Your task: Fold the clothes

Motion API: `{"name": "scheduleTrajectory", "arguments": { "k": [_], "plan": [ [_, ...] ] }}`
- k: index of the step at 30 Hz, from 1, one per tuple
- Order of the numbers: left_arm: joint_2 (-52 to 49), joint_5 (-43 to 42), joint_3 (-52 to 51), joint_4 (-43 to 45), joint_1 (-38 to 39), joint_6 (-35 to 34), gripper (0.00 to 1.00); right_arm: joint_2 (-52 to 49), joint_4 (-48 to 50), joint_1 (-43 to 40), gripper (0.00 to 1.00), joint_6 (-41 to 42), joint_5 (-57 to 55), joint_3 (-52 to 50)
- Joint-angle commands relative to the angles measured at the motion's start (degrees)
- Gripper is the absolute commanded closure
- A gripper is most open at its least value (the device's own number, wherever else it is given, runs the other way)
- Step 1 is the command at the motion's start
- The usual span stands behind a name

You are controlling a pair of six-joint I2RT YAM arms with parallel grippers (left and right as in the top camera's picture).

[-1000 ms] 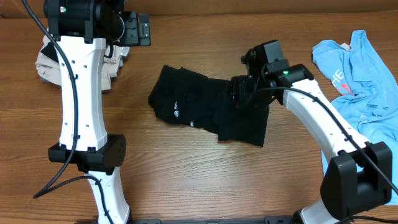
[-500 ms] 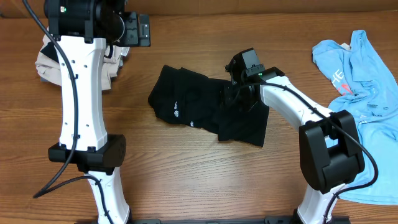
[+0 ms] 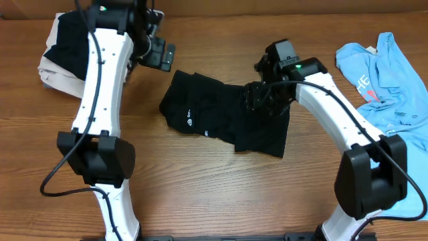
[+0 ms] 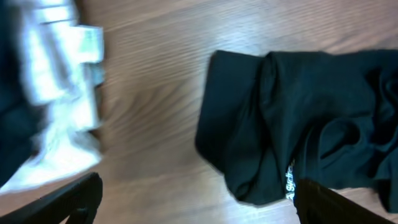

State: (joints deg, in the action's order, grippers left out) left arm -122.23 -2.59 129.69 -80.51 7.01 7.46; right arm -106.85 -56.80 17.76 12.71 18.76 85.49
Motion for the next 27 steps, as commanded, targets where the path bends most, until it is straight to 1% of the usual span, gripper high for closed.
{"name": "scheduleTrajectory", "arguments": {
  "k": [1, 3, 5, 8, 11, 13, 17, 20, 24, 27],
  "plan": [
    [0.72, -6.58, -8.52, 4.57, -0.31, 8.98, 0.00, 0.79, 0.00, 0.11, 0.37, 0.94, -1.42, -2.19],
    [0.72, -9.20, -14.82, 9.05, -0.35, 12.17, 0.00, 0.76, 0.59, 0.11, 0.37, 1.31, -4.13, -4.42],
    [0.72, -11.82, -18.67, 11.85, -0.35, 14.99, 0.00, 0.76, 0.79, -0.24, 0.37, 1.31, -4.81, -5.42],
    [0.72, -14.05, -23.04, 15.56, -0.35, 16.41, 0.00, 0.76, 0.66, -1.53, 0.36, 1.29, -5.05, -5.68],
    [0.72, -16.44, -27.89, 20.52, -0.35, 16.59, 0.00, 0.76, 0.52, -3.17, 0.37, 1.29, -5.05, -5.68],
    [0.72, -16.50, -30.49, 22.91, -0.35, 16.57, 0.00, 0.76, 0.24, -3.98, 0.37, 1.29, -5.05, -5.68],
    [0.70, -15.80, -34.75, 25.86, -0.70, 16.46, 0.00, 0.76, -0.42, -5.55, 0.37, 1.25, -5.07, -5.68],
    [0.66, -13.51, -38.14, 28.89, -1.57, 14.38, 0.00, 0.76, -0.57, -5.90, 0.36, 1.05, -5.27, -5.68],
    [0.66, -13.86, -41.51, 32.02, -2.54, 14.10, 0.00, 0.76, -0.52, -5.90, 0.37, 1.05, -5.88, -5.68],
    [0.66, -15.69, -43.28, 33.29, -2.97, 13.73, 0.00, 0.76, -0.55, -5.90, 0.36, 1.05, -6.34, -5.68]
  ]
}}
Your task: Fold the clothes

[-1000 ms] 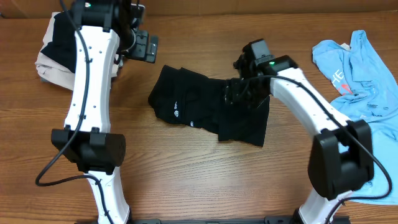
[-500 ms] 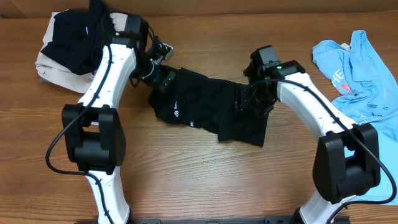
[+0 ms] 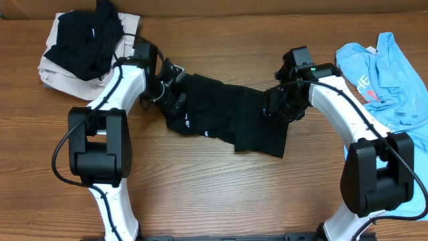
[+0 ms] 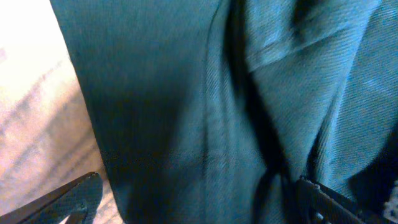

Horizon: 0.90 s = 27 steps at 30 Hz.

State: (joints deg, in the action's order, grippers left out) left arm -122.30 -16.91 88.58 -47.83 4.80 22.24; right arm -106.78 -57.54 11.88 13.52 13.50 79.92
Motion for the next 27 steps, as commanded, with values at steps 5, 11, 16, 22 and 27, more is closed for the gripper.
{"name": "scheduleTrajectory", "arguments": {
  "k": [5, 11, 16, 22, 27],
  "plan": [
    [0.72, -7.08, -2.51, 0.59, -0.57, -1.07, 0.00, 0.70, 0.28, -0.07, 0.36, 0.33, -1.07, -0.11],
    [0.72, -13.84, -2.51, 0.57, 0.90, -1.95, 0.09, 0.70, 0.44, -0.07, 0.37, 2.89, -2.12, -0.11],
    [0.72, -14.03, -2.58, 0.44, 2.73, -2.14, 0.44, 0.70, 0.35, -0.07, 0.37, 2.86, -2.10, -0.11],
    [0.72, -14.01, -2.56, 0.81, 3.08, -2.21, 0.93, 0.70, 0.31, -0.07, 0.37, 2.86, -2.08, -0.11],
    [1.01, -10.97, 0.90, -1.64, 1.92, -5.92, 0.96, 0.55, 0.42, 0.07, 0.47, 2.86, -1.79, -0.11]
  ]
}}
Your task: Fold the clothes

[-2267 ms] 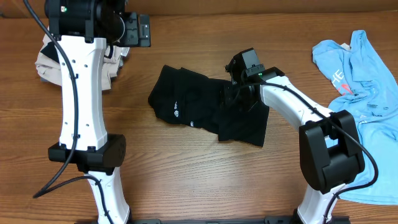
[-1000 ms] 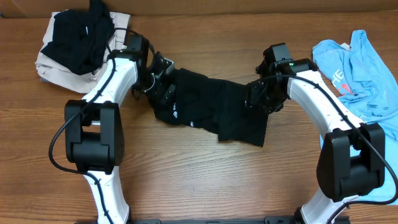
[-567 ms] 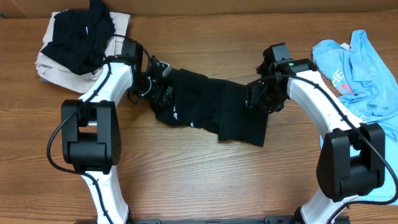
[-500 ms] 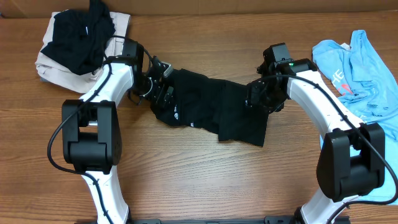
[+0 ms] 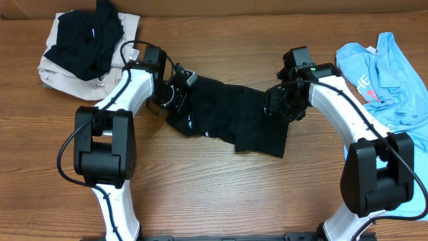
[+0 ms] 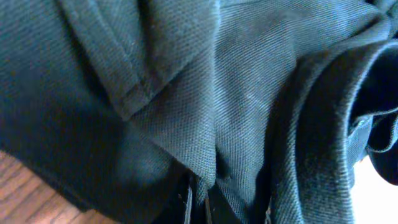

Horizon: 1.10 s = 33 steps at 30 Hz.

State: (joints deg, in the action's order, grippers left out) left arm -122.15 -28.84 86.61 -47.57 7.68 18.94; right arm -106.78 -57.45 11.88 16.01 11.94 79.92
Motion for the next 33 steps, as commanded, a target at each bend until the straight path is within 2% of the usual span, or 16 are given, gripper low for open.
{"name": "scheduleTrajectory", "arguments": {
  "k": [1, 4, 7, 8, 11, 15, 19, 26, 33],
  "plan": [
    [0.94, 0.94, 4.00, -2.89, -1.18, -3.02, 0.96, 0.42, 0.35, 0.07, 0.49, 0.37, -0.11, -0.11],
    [1.07, 0.98, 9.55, -7.78, -1.92, -4.46, 0.96, 0.22, 0.98, 0.04, 0.62, 0.68, 0.15, -0.48],
    [1.11, 0.96, 19.04, -16.57, -2.25, -4.83, 0.96, 0.22, 4.63, 0.04, 0.80, 1.05, 3.45, -2.75],
    [1.11, 1.84, 24.26, -21.16, -2.23, -4.83, 0.96, 0.22, 6.32, 0.04, 0.89, 2.10, 5.09, -4.09],
    [1.11, 4.50, 31.47, -27.36, -2.01, -4.83, 0.96, 0.22, 9.05, 0.04, 0.95, 2.32, 9.09, -6.34],
    [1.11, 7.34, 39.60, -34.49, -1.38, -4.85, 0.96, 0.22, 15.41, 0.07, 0.96, 5.70, 16.52, -10.21],
    [1.11, 8.59, 42.75, -36.85, -0.52, -4.85, 0.96, 0.22, 22.84, 0.13, 0.96, 11.50, 22.05, -12.81],
    [1.11, 12.52, 42.86, -37.33, 1.44, -4.85, 0.96, 0.22, 28.76, 1.88, 0.96, 15.85, 24.90, -13.22],
    [1.11, 14.71, 42.86, -37.16, 5.27, -4.83, 0.96, 0.20, 30.51, 4.20, 0.96, 18.56, 22.64, -13.22]
  ]
}}
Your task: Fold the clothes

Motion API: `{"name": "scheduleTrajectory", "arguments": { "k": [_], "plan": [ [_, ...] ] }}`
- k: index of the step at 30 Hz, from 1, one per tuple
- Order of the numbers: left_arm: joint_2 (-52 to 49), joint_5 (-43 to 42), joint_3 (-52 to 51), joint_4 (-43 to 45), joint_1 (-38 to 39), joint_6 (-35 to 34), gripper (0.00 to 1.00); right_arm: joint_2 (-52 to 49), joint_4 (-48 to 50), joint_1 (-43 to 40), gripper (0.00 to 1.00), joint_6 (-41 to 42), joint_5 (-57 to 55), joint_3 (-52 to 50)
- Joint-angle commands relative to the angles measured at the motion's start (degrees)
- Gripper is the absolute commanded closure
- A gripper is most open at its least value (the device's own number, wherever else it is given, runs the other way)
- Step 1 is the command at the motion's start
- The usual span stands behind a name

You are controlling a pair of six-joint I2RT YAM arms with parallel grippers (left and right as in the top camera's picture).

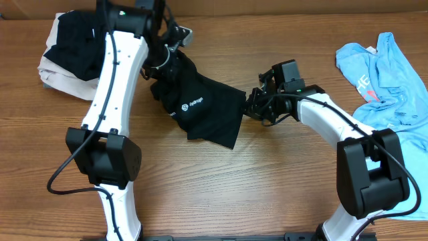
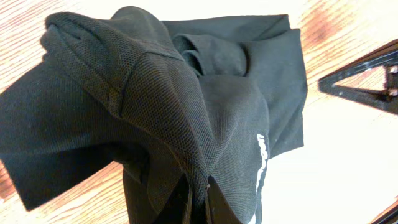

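Observation:
A black shirt (image 1: 207, 110) with a small white logo hangs by its left part from my left gripper (image 1: 170, 63); the remainder trails down and to the right onto the wooden table (image 1: 281, 187). In the left wrist view my left gripper (image 2: 198, 186) is shut on a bunched ridge of the shirt (image 2: 186, 81). My right gripper (image 1: 254, 107) sits low at the shirt's right edge, touching or nearly touching the cloth. Dark fingers against dark cloth hide whether it grips.
A light blue shirt (image 1: 388, 73) lies crumpled at the right edge of the table. At the back left is a pile of black and beige clothes (image 1: 63, 53), just behind the left arm.
My left gripper, which was low on the table shut on the shirt's left part, is now raised with the shirt hanging from it. The shirt has drawn leftward and my right gripper has moved left.
At first the shirt lay spread flat, my left gripper open above the table near the pile, my right gripper on the shirt's right part. Then the left gripper was open at the shirt's left edge, then shut on a fold. Now it holds the shirt lifted.

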State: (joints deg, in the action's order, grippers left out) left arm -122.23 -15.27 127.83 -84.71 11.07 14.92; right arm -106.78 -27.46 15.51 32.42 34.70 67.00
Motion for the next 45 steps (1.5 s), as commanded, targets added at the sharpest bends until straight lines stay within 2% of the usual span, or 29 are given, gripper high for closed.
{"name": "scheduleTrajectory", "arguments": {
  "k": [1, 7, 14, 18, 23, 31, 32, 36, 41, 45],
  "plan": [
    [1.18, 1.11, 1.64, -0.02, 2.95, -0.81, 0.96, 0.20, 0.68, 0.48, 0.96, 2.14, 0.11, -0.31],
    [1.16, 0.90, 1.51, -0.15, 7.72, -0.92, 0.96, 0.72, 2.14, -3.32, 0.96, 1.64, 6.08, 1.25],
    [1.11, 0.46, 0.35, -0.52, 12.26, -3.41, 0.94, 6.56, 0.20, -14.29, 0.96, -1.22, 15.76, 6.84],
    [1.05, 0.37, -2.03, 0.72, 15.15, -3.43, 0.80, 11.43, -0.20, -22.62, 0.96, -1.33, 23.15, 10.16],
    [1.03, -0.66, -7.15, 5.38, 19.19, -4.55, 0.71, 17.00, -0.22, -32.15, 0.96, -1.33, 29.33, 13.11],
    [0.98, -1.29, -14.10, 17.70, 24.52, -9.20, 0.34, 22.69, -1.38, -40.98, 0.94, -1.64, 31.45, 13.64],
    [1.01, -1.29, -13.94, 18.69, 24.61, -9.86, 0.32, 22.84, -1.75, -41.27, 0.94, -2.54, 31.65, 13.64],
    [1.07, -1.29, -8.66, 18.56, 24.37, -12.22, 0.25, 22.86, -4.44, -41.51, 0.92, -5.60, 31.39, 13.64],
    [1.09, -1.18, 6.99, 14.49, 22.62, -13.97, 0.14, 22.86, -9.51, -41.44, 0.88, -10.01, 27.82, 13.64],
    [1.09, -0.61, 21.51, 10.23, 19.43, -21.59, 0.00, 22.71, -15.58, -40.00, 0.79, -14.16, 21.57, 13.64]
  ]
}}
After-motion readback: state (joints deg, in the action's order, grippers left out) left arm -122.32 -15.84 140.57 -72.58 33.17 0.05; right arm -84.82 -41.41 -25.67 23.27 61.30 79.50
